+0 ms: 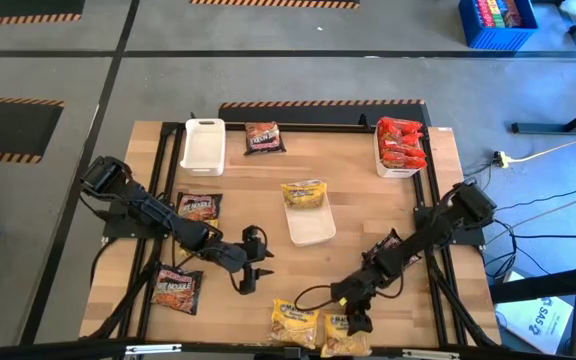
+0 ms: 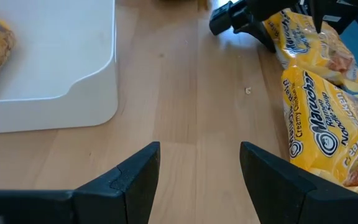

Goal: Sort Maruchan noodles
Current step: Put the yellow noodle pack into the white middle bin

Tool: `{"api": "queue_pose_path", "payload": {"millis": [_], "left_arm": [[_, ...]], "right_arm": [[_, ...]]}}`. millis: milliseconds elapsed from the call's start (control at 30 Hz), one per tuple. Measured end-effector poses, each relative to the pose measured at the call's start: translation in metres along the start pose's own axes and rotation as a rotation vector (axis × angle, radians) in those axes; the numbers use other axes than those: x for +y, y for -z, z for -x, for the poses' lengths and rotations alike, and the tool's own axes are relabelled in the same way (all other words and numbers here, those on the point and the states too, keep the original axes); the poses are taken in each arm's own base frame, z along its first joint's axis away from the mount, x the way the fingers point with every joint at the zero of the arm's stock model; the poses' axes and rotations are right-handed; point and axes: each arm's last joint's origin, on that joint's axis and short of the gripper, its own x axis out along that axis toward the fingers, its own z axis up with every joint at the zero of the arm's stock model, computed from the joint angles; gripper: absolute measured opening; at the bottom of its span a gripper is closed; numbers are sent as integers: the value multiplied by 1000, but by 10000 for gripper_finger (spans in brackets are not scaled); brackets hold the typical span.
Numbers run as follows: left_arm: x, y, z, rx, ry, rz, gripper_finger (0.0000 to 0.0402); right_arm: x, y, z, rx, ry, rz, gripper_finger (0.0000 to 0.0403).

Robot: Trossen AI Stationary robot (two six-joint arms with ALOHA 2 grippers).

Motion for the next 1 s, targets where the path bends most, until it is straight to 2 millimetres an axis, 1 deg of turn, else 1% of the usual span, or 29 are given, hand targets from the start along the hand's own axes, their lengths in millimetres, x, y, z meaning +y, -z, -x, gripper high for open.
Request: {"api": "queue_pose_path", "payload": {"millis": [167,267,400,600,667,700,833,1000], "left_arm": [[0,0,0,-2,0,1,215],[0,0,0,-2,0,1,215],[0,0,0,-2,-1,1,215],[1,0,0,-13,-24,0,215],[1,0,0,-14,-26,0,215],[1,0,0,-14,-26,0,215],[1,-1,0,-20,-40,-1,215],[1,-1,0,-24,-48,-1,215]], "right_arm": [[-1,0,-1,-14,3,9,271],[-1,0,-2,-13,9,7,242],[-3,0,-2,-12,16,10,171],[-1,0,-1,-2,-1,85,48],[-1,0,-1,-3,-4,115,17],[-1,0,-1,-3,-4,130,10],[3,1,4,-13,6,164,10],[15,1,20,-73,36,209,3]]}}
